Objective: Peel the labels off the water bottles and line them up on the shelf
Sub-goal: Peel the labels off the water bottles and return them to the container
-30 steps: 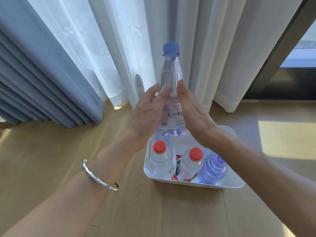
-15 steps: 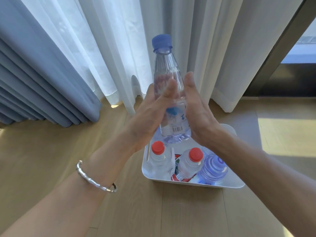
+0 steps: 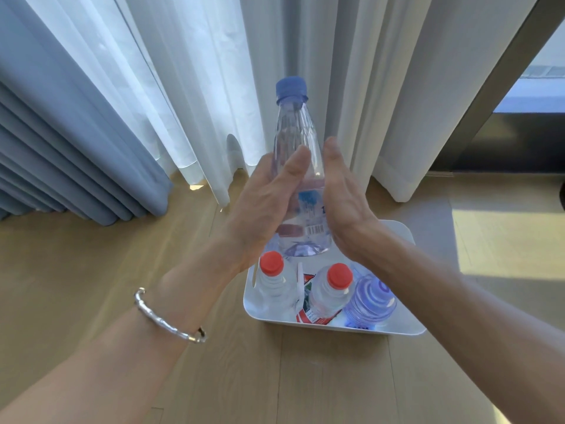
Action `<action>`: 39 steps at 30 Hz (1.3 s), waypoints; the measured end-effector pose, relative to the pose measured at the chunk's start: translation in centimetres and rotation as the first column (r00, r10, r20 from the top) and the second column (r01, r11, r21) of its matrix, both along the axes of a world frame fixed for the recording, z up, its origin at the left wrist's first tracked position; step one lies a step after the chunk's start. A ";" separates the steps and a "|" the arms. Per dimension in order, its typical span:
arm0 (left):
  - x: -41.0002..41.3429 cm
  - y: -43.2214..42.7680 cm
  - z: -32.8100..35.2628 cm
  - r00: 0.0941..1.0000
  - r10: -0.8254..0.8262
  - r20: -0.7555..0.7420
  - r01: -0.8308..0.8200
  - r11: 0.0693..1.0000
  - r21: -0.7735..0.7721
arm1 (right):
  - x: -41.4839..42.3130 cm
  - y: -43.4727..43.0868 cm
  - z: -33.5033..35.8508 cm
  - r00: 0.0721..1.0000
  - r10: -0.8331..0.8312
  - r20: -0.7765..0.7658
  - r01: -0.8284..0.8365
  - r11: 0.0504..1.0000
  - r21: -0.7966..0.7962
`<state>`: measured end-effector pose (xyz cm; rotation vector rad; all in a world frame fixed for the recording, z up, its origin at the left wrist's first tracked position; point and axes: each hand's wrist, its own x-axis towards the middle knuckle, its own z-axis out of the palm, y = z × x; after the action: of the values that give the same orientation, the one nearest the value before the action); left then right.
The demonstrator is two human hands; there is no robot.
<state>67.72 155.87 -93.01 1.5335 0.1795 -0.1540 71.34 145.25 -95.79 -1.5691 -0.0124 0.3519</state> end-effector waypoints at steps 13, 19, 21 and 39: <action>0.3 2.1 0.1 0.964 0.225 0.138 -0.246 0.957 0.155 | -1.0 -0.2 0.0 0.958 0.167 0.233 -0.146 0.984 -0.102; 0.3 2.3 0.3 0.958 0.223 0.179 -0.259 0.942 0.211 | -1.6 -0.5 0.5 0.921 0.230 0.316 -0.190 0.970 -0.153; 0.5 2.3 0.3 0.955 0.235 0.179 -0.269 0.943 0.197 | -1.5 -0.6 0.7 0.913 0.239 0.331 -0.189 0.966 -0.177; 1.3 1.4 -0.3 0.886 0.392 0.249 -0.413 0.910 0.034 | -1.3 -0.1 0.4 0.924 -0.055 0.379 0.079 0.996 -0.047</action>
<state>68.99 157.31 -93.31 1.5525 0.3134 0.3731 70.05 145.13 -95.42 -1.6742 -0.2487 -0.0095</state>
